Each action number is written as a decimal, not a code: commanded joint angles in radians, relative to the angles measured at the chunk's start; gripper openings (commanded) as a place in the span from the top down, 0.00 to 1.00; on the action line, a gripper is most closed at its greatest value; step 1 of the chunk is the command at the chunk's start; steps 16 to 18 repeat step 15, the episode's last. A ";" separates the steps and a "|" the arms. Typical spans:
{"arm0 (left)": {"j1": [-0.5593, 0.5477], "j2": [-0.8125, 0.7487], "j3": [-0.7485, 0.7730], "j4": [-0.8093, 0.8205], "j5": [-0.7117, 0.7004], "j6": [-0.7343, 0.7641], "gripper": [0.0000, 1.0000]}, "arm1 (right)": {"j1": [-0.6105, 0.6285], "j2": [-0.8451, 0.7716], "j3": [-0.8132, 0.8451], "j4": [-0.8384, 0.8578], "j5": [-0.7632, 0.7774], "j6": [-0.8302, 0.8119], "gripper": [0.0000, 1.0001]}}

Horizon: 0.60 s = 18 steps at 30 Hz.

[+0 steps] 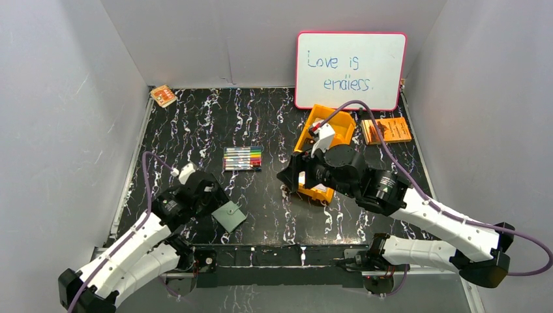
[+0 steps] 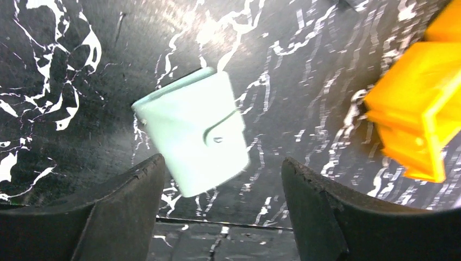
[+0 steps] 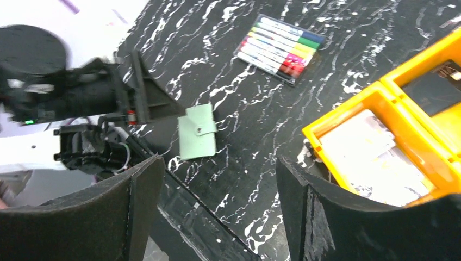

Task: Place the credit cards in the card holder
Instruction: Place the card holder at the center of the board, then reset both arms

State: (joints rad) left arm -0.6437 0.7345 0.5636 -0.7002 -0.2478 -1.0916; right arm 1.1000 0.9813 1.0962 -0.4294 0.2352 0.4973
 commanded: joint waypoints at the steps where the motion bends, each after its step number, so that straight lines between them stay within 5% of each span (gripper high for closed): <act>1: -0.002 -0.022 0.157 -0.145 -0.100 -0.031 0.22 | -0.002 -0.022 0.020 -0.034 0.187 0.083 0.14; 10: -0.002 -0.039 0.301 -0.161 -0.108 0.128 0.18 | -0.002 0.009 0.042 -0.140 0.481 0.279 0.02; 18: -0.002 -0.072 0.315 -0.159 -0.162 0.173 0.16 | -0.002 -0.010 0.026 -0.138 0.540 0.311 0.01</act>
